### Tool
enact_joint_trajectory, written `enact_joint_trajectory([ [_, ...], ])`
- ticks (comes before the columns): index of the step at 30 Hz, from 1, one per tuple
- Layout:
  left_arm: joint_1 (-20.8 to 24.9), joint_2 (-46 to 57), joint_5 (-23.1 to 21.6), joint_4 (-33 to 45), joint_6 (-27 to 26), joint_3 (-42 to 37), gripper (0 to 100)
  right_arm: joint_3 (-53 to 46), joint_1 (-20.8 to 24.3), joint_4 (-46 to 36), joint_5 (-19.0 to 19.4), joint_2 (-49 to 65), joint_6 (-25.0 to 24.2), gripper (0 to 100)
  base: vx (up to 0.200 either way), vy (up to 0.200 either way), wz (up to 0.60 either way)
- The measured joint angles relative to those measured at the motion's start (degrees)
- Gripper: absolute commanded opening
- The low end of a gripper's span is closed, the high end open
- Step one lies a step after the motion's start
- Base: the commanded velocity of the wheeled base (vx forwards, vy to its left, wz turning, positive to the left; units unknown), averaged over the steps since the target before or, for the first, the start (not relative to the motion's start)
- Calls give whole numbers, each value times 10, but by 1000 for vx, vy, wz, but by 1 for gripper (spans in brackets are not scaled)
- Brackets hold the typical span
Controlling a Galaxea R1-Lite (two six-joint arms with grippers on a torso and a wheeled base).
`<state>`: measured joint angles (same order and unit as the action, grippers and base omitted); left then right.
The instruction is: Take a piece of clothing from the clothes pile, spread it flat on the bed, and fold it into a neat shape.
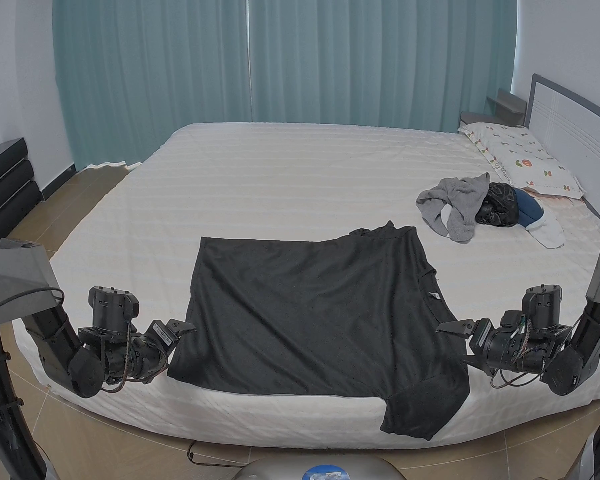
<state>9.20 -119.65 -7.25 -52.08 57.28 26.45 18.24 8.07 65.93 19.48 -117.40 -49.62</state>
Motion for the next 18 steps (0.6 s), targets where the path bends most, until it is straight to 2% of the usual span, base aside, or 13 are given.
enact_joint_trajectory([
  [8,2,4,5,1,-7,-21,100,-1,3,0,-2,0,4,100,0,0,0],
  [12,2,6,13,4,-32,-40,100,-2,5,0,-2,1,4,100,0,0,0],
  [18,-6,4,53,1,-60,-66,100,-2,5,0,-2,2,4,100,0,0,0],
])
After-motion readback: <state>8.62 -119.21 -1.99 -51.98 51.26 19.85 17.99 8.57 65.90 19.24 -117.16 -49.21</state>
